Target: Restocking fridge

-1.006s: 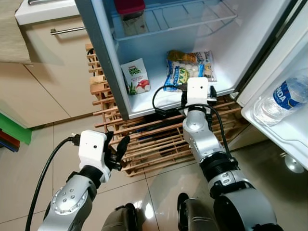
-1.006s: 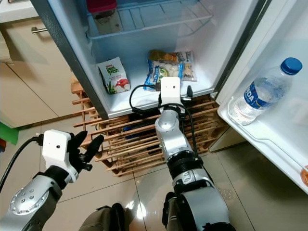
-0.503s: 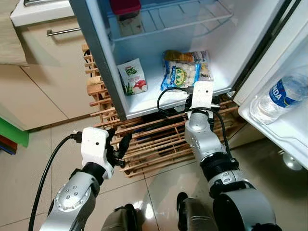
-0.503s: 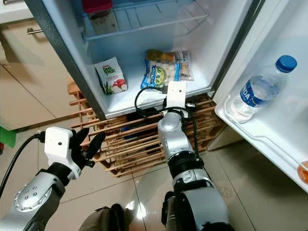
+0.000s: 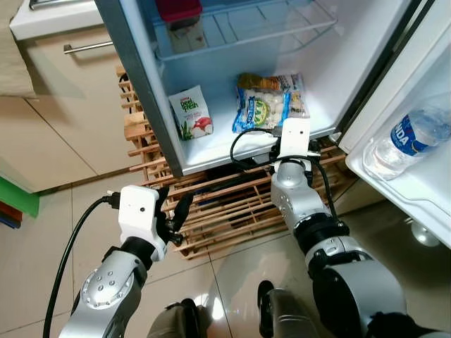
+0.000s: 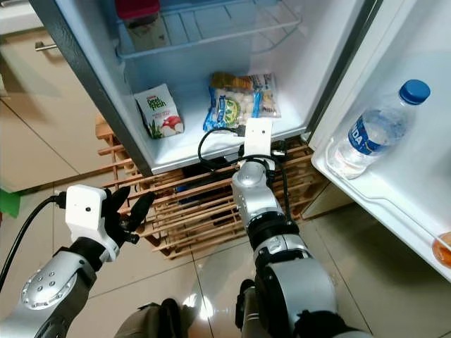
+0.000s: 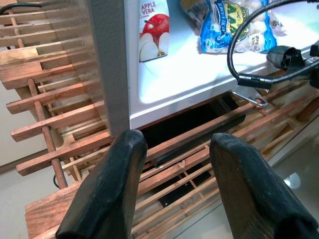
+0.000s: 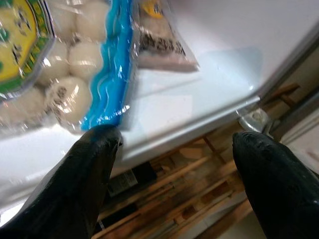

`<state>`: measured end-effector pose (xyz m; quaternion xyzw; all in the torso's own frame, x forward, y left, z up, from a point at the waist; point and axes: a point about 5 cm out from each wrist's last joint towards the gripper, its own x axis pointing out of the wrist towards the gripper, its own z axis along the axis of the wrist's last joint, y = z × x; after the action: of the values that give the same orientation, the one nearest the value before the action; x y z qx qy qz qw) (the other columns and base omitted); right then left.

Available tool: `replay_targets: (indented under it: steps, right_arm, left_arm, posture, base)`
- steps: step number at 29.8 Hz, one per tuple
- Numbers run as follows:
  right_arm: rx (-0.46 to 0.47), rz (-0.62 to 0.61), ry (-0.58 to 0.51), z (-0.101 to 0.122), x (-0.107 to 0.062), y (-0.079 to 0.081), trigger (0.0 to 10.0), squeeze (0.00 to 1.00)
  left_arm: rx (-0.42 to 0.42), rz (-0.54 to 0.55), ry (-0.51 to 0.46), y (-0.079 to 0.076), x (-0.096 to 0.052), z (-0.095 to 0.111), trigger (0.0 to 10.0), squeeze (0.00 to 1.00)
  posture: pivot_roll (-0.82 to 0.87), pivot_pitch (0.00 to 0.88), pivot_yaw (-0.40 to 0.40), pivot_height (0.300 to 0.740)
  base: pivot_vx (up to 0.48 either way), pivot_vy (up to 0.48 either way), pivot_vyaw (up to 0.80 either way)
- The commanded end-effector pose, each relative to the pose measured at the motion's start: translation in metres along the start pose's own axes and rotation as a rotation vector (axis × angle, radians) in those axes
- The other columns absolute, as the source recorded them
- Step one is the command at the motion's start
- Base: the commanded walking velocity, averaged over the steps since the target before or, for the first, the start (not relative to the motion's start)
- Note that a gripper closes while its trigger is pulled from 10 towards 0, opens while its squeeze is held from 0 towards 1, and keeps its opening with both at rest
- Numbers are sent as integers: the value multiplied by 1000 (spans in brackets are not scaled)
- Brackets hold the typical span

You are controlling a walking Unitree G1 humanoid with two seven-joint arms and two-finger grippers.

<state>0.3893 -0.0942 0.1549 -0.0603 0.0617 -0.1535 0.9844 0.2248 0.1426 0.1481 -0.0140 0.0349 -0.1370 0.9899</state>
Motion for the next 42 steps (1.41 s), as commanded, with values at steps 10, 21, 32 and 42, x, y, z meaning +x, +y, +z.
replay_targets:
  steps: [10,21,32,42]
  right_arm:
    - [-15,-5,-42,8,4,-2,10000,0]
    - [-50,-6,-35,7,9,-6,10000,0]
    - [-56,4,-63,17,14,-10,10000,0]
    - [-54,25,-74,22,15,-7,10000,0]
  left_arm:
    - [-4,16,32,1,-2,-7,10000,0]
    - [-5,22,38,1,-3,-7,10000,0]
    - [-5,25,42,0,-4,-8,10000,0]
    - [-3,33,44,0,-6,-9,10000,0]
  posture:
    - [-76,287,0,736]
    - [-64,295,-1,736]
    - [-59,304,-4,736]
    - [-51,301,-12,736]
  base:
    - [0,0,0]
    - [0,0,0]
    - [0,0,0]
    - [0,0,0]
